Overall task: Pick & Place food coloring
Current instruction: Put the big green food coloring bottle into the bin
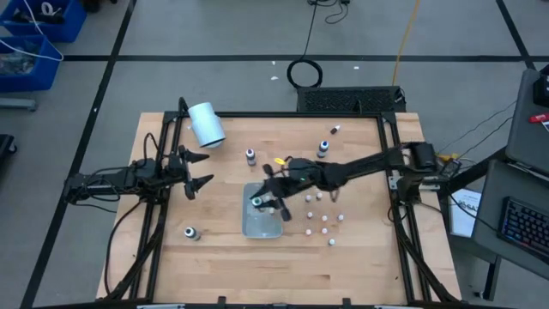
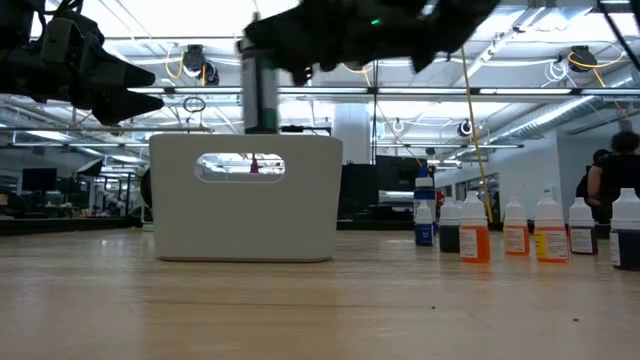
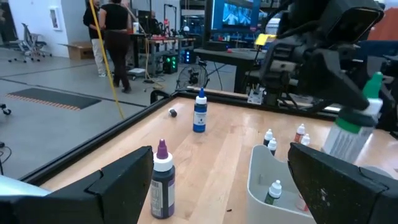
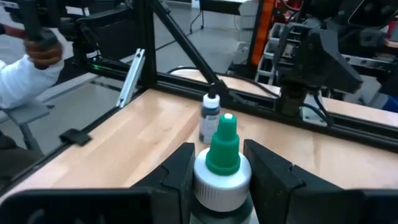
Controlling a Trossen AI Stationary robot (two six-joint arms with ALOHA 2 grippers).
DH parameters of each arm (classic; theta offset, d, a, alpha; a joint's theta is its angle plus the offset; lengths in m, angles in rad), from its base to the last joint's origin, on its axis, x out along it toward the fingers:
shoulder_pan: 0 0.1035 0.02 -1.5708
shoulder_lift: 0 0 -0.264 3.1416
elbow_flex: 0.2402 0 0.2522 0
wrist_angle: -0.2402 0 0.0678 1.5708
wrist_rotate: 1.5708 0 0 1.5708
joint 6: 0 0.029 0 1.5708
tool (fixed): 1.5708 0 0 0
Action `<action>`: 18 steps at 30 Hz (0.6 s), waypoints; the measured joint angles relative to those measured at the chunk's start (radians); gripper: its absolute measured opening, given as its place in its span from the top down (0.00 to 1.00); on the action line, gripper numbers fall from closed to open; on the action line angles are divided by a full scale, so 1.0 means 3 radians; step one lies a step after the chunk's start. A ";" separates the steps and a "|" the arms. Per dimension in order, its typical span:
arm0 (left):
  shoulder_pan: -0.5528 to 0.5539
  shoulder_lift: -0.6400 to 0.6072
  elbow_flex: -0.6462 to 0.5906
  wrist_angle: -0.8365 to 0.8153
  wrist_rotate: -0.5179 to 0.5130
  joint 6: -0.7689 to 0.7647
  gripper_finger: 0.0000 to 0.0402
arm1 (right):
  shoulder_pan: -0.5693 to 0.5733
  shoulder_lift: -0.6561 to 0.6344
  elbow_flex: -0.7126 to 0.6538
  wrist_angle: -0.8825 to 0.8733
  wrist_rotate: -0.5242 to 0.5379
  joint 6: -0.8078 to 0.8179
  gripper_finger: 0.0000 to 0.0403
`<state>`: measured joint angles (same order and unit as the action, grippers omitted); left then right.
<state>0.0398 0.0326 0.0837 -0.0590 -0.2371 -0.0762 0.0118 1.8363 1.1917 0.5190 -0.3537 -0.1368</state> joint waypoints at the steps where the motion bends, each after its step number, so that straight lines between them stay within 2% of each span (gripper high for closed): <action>1: -0.0001 0.0000 0.0000 0.0003 0.0000 -0.0001 0.09 | -0.0037 0.0084 0.0095 -0.0012 -0.0051 -0.0011 0.73; 9: 0.0000 0.0000 0.0000 -0.0029 0.0008 0.0007 0.09 | -0.0213 0.0685 0.0606 -0.0029 -0.0061 -0.0118 0.73; 18: 0.0000 0.0000 0.0000 -0.0176 0.0027 -0.0033 0.09 | -0.0283 0.0764 0.0579 -0.0024 0.0047 -0.0138 0.73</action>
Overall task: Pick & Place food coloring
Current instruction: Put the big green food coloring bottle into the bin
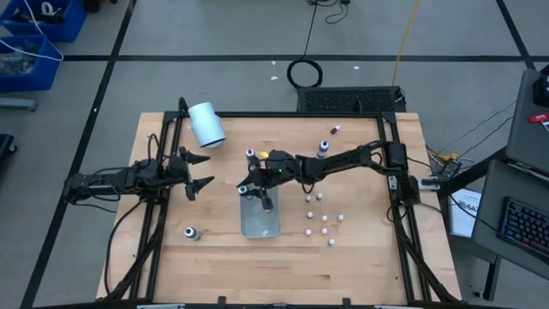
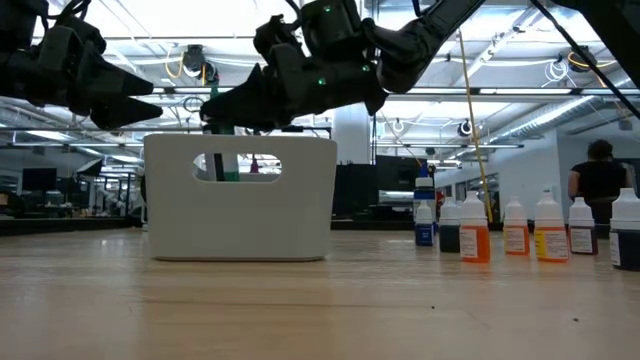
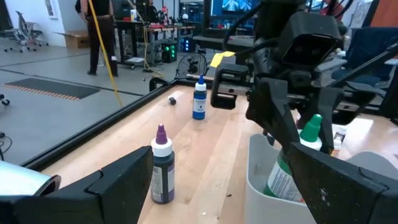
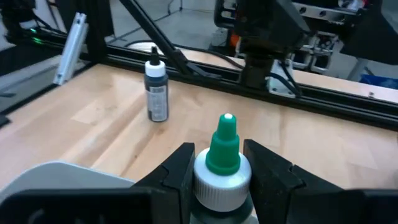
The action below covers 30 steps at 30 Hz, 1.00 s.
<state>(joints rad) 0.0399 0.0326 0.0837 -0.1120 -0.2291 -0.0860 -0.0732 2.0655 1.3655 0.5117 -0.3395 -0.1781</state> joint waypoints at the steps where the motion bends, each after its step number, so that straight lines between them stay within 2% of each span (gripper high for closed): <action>1: 0.0000 0.0000 0.0000 0.0004 0.0000 -0.0002 0.09 | -0.0002 0.0000 -0.0001 0.0000 0.0018 -0.0008 0.73; 6: -0.0001 0.0000 0.0000 0.0005 0.0001 -0.0018 0.09 | -0.0065 0.0006 -0.0003 -0.0134 0.0080 0.0006 0.73; 17: 0.0000 0.0000 0.0000 0.0013 -0.0006 -0.0022 0.09 | -0.0057 0.0251 -0.0018 0.0048 0.0089 0.0114 0.73; 26: -0.0001 0.0000 0.0000 0.0013 -0.0018 -0.0019 0.09 | -0.0050 0.0261 -0.0007 0.0056 0.0107 0.0068 0.73; 30: 0.0000 0.0000 0.0000 0.0011 -0.0018 -0.0019 0.09 | -0.0052 0.0259 -0.0006 -0.0007 0.0322 0.0119 0.73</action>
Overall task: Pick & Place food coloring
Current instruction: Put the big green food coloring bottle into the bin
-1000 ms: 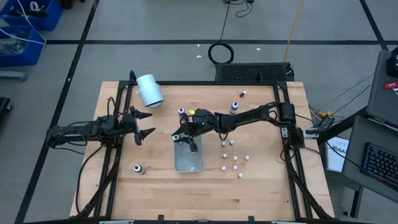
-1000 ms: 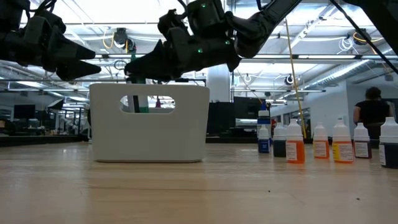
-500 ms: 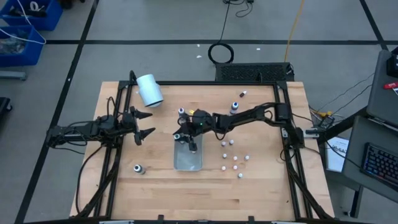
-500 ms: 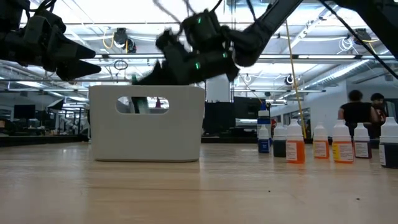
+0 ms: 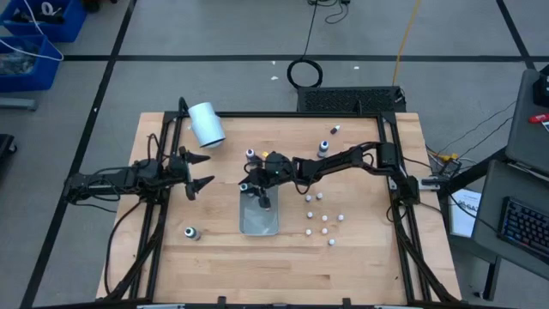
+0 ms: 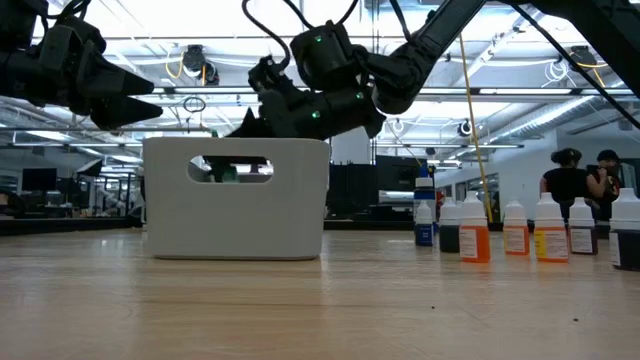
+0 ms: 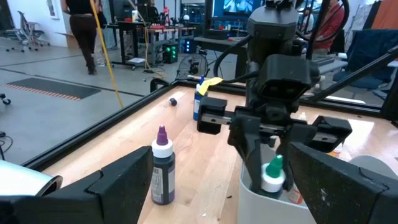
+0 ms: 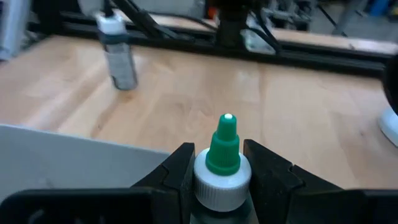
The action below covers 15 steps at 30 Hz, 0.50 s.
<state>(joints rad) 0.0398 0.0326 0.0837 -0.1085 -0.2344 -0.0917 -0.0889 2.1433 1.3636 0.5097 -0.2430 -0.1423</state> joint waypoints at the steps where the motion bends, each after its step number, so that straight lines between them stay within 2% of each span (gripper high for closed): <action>1: 0.0000 0.0000 -0.0001 0.0000 0.0000 0.0001 0.09 | -0.0003 0.0000 0.0000 -0.0025 0.0029 0.0001 0.73; 3: 0.0000 0.0000 0.0000 0.0000 0.0000 0.0001 0.09 | -0.0005 0.0000 0.0000 -0.0042 0.0033 0.0002 0.73; 9: -0.0001 0.0000 0.0000 0.0000 0.0000 0.0002 0.09 | -0.0004 0.0000 0.0000 -0.0017 0.0036 0.0083 0.59; 15: -0.0001 0.0000 0.0000 -0.0001 0.0000 0.0003 0.09 | 0.0062 0.0000 0.0000 0.0144 0.0025 0.0085 0.57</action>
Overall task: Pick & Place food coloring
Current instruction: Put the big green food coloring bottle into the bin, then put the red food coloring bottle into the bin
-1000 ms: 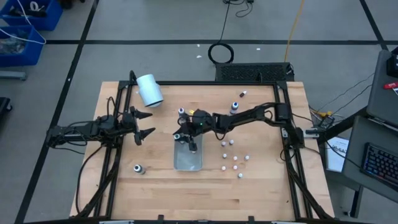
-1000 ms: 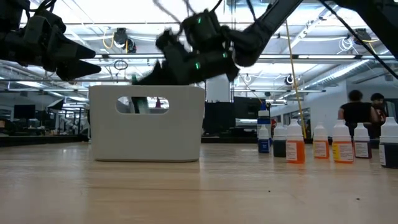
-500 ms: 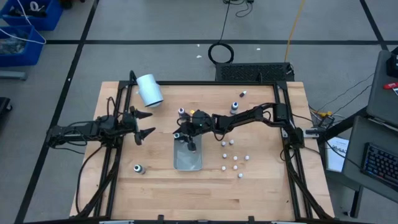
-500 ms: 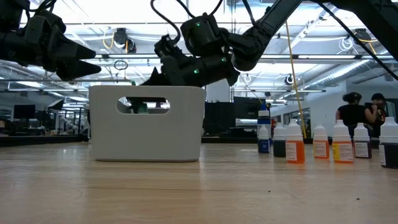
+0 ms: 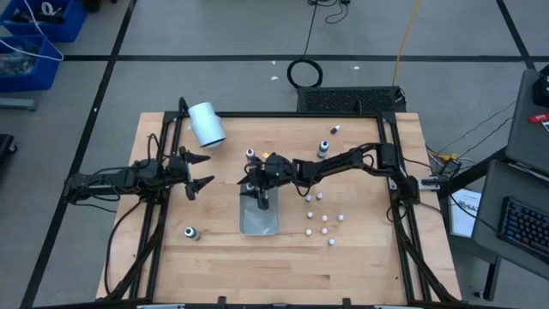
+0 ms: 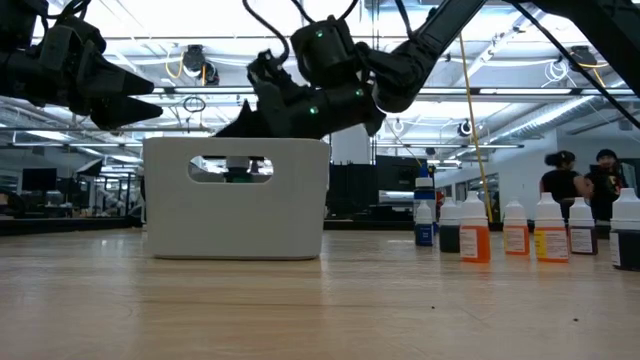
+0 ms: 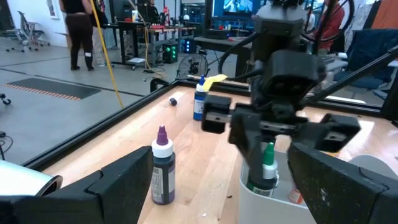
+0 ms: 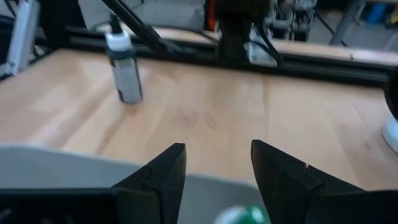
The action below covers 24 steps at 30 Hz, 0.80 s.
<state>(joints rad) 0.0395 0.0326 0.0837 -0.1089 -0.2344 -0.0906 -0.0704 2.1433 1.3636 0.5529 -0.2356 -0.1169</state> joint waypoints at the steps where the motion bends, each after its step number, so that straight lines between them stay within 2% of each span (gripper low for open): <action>1: 0.0000 0.0000 0.0000 0.0000 0.0000 -0.0001 0.09 | 0.0011 -0.0004 0.0000 0.0039 -0.0001 -0.0001 0.57; 8: 0.0000 0.0000 0.0000 0.0000 -0.0001 -0.0001 0.09 | 0.0075 -0.0394 -0.0001 -0.0181 0.0004 -0.0301 0.58; 13: 0.0001 0.0000 0.0000 -0.0003 0.0000 0.0000 0.09 | 0.0093 -0.1145 -0.0001 -0.1132 0.0055 -0.0364 0.58; 15: 0.0000 0.0000 0.0000 -0.0006 -0.0001 0.0000 0.09 | 0.0081 -0.1511 0.0000 -0.1634 0.0367 -0.0465 0.58; 18: 0.0001 0.0000 0.0000 -0.0024 0.0000 0.0000 0.09 | 0.0020 -0.2042 0.0001 -0.2445 0.1240 -0.0710 0.58; 20: 0.0001 0.0000 0.0000 -0.0032 0.0000 -0.0003 0.09 | -0.0119 -0.2359 0.0001 -0.2930 0.1705 -0.0653 0.58; 24: 0.0000 0.0000 0.0000 -0.0030 0.0000 -0.0005 0.09 | -0.0727 -0.2802 0.0001 -0.3658 0.1943 0.0053 0.58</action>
<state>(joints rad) 0.0396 0.0326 0.0837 -0.1179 -0.2344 -0.0921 -0.2886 1.3029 1.3640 -0.5447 0.3473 -0.1010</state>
